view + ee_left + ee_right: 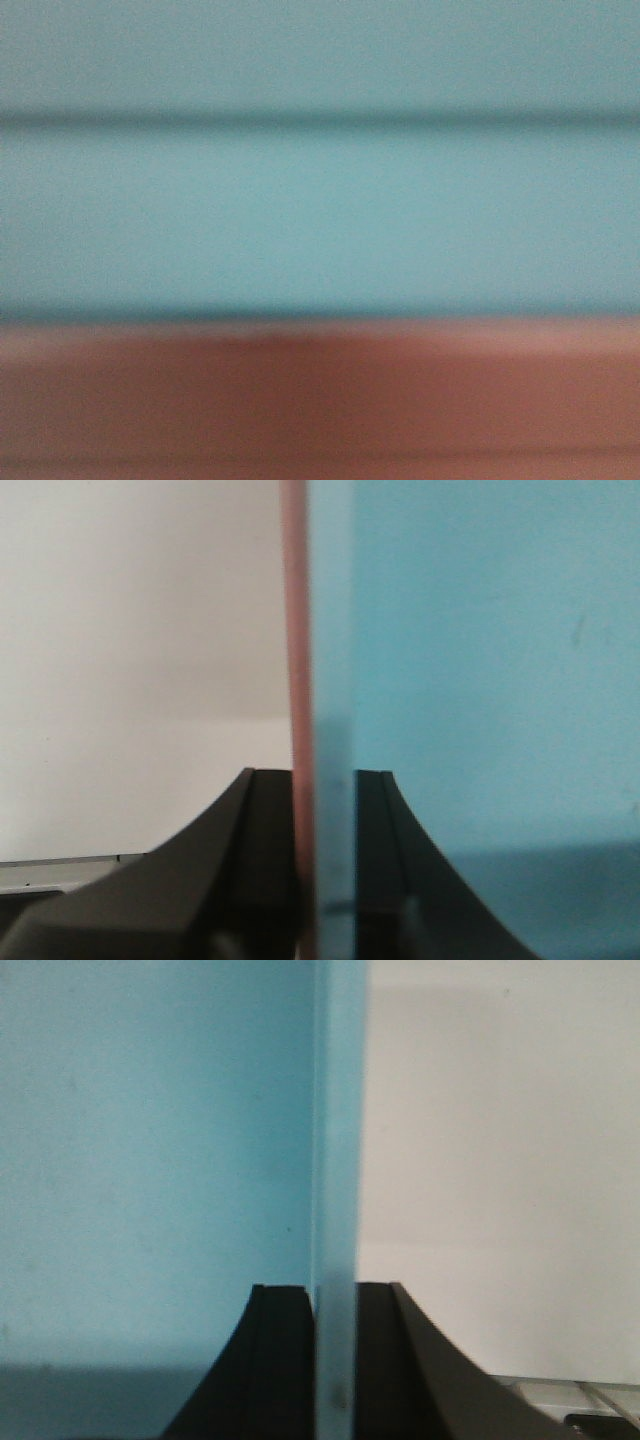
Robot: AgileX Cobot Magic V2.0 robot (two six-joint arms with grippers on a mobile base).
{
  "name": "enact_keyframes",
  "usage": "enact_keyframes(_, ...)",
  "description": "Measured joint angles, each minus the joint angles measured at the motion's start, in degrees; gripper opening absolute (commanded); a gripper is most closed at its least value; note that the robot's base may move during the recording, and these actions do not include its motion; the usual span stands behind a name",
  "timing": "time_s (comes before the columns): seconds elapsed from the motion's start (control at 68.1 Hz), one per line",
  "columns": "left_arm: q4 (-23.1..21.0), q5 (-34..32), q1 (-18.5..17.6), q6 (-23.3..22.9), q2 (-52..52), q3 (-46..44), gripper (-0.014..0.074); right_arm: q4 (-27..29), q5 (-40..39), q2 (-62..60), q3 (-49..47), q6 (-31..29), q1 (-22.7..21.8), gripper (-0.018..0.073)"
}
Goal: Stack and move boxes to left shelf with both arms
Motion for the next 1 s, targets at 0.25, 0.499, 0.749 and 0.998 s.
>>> enact_keyframes(0.25, 0.1, 0.0, -0.2, 0.0, -0.1, 0.0, -0.0012, 0.0, 0.0, 0.0, 0.0, 0.2, 0.0, 0.0053)
enact_keyframes(0.499, 0.0, 0.0, -0.2, 0.0, -0.1, 0.0, -0.0012, 0.0, 0.0, 0.0, 0.0, 0.2, 0.0, 0.0053)
enact_keyframes(0.749, 0.0, 0.0, -0.2, 0.0, -0.1, 0.0, -0.0012, 0.0, 0.0, 0.0, 0.0, 0.2, 0.0, 0.0053)
enact_keyframes(0.998, 0.0, 0.0, -0.2, 0.0, -0.1, 0.0, -0.0012, 0.0, 0.0, 0.0, 0.0, 0.2, 0.0, 0.0053)
